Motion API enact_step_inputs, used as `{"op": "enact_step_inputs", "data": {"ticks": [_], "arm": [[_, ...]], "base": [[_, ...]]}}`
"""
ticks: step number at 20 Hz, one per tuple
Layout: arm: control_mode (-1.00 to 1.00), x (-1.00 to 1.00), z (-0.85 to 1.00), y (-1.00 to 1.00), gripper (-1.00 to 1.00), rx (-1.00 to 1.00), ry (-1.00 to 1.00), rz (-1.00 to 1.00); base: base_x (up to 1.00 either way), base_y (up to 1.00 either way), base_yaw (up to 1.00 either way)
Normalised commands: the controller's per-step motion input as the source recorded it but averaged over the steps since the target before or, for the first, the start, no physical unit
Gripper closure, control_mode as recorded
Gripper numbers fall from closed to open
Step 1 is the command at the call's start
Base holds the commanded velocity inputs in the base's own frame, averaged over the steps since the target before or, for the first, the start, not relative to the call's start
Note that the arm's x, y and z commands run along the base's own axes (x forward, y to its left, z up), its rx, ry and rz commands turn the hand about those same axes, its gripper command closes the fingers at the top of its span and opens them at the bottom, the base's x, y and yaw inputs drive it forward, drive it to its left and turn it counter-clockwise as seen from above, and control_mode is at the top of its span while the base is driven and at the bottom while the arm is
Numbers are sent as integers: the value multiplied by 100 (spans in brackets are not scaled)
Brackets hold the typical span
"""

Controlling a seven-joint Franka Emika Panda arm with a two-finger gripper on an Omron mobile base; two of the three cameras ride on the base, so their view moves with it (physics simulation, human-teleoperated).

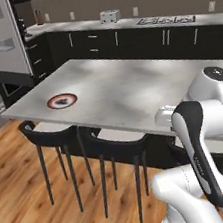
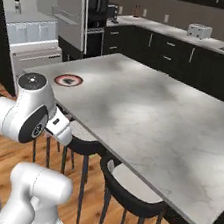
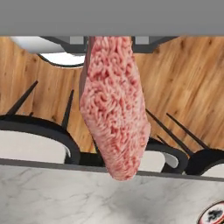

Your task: Take the steak from the fridge and place it on the digital scale on the counter by the fridge. Wait a few seconds for a reading, then move it to the plate on the dining counter.

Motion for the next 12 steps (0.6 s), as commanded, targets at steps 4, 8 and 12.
{"op": "enact_step_inputs", "data": {"ticks": [4,8,12], "arm": [[100,0,0,0,100,0,0,0],[100,0,0,0,100,0,0,0],[100,0,0,0,100,0,0,0]], "base": [[26,100,-29],[21,100,-30],[18,100,-32]]}}
